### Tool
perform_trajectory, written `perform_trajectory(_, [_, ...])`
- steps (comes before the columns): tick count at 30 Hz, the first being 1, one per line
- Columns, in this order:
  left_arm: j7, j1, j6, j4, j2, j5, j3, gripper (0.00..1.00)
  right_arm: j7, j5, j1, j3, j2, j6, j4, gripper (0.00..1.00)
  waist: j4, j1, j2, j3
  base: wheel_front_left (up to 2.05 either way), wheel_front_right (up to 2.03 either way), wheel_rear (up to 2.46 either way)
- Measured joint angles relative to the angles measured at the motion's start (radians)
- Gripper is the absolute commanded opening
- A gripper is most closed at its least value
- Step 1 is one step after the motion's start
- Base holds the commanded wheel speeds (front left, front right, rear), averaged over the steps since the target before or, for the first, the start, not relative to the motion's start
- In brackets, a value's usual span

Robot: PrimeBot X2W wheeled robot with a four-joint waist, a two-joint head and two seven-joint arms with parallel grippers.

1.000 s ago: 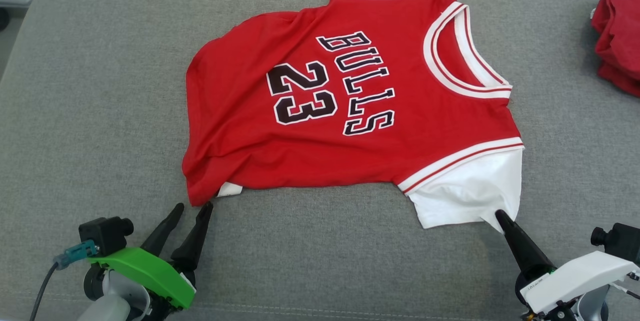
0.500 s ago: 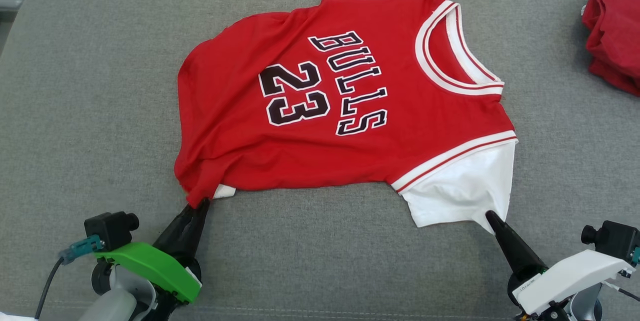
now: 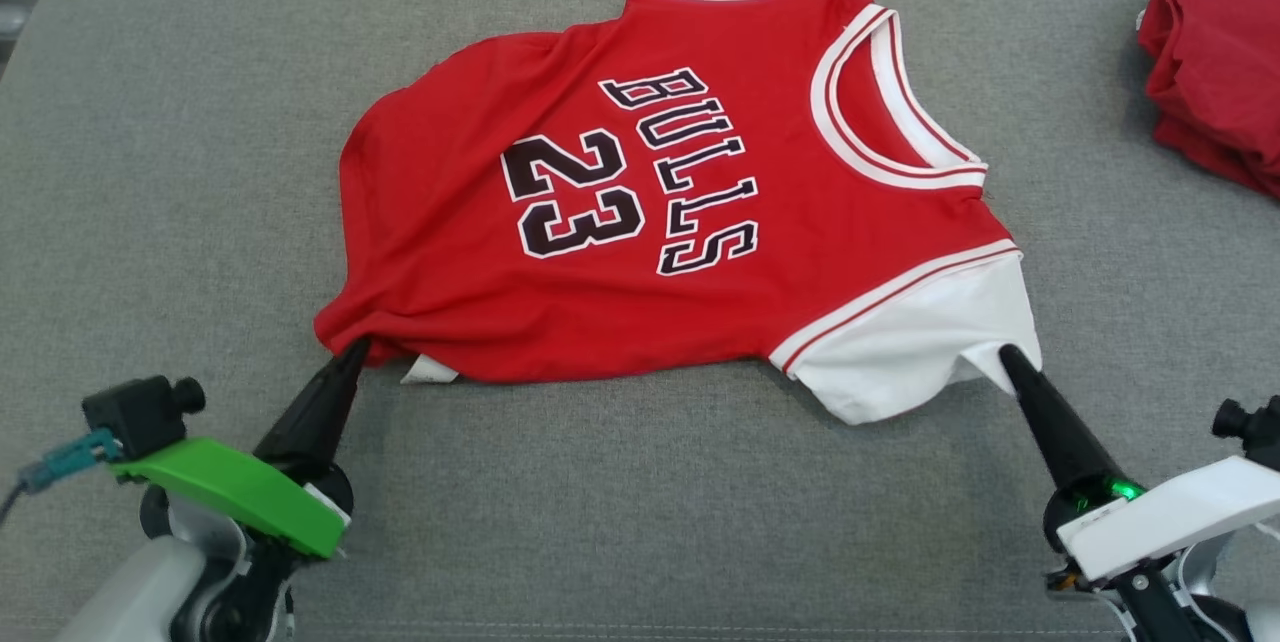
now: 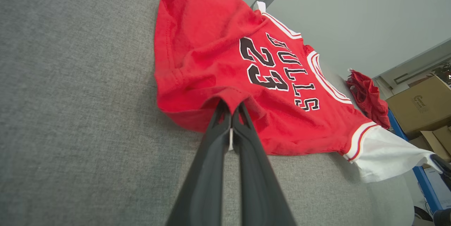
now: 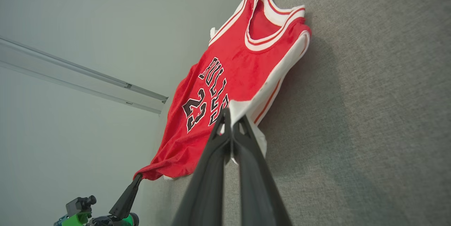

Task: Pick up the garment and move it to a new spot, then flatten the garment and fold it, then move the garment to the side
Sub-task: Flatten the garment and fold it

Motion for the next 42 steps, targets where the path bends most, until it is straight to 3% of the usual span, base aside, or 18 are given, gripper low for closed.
perform_trajectory(10, [0.130, -0.002, 0.000, -0.305, 0.196, -0.191, 0.051, 0.00, -0.021, 0.102, -0.040, -0.101, 0.002, 0.001, -0.095, 0.00, 0.000, 0.0000, 0.0000, -0.025, 0.00, 0.00, 0.00])
perform_trajectory(17, [0.220, 0.039, 0.000, -0.415, 0.323, -0.272, 0.064, 0.00, -0.005, 0.117, -0.050, -0.130, -0.036, 0.001, -0.134, 0.00, -0.013, 0.0000, 0.0000, -0.053, 0.00, 0.00, 0.00])
perform_trajectory(34, [0.250, 0.069, 0.000, -0.762, 0.471, -0.406, 0.214, 0.00, -0.013, 0.175, -0.072, -0.272, -0.075, 0.011, -0.438, 0.00, -0.055, 0.0000, 0.0000, -0.101, 0.00, 0.00, 0.00])
perform_trajectory(42, [0.318, 0.036, 0.000, -0.850, 0.568, -0.462, 0.268, 0.00, 0.008, 0.190, -0.158, -0.334, -0.142, 0.008, -0.570, 0.00, -0.086, 0.0000, 0.0000, -0.099, 0.00, 0.00, 0.00])
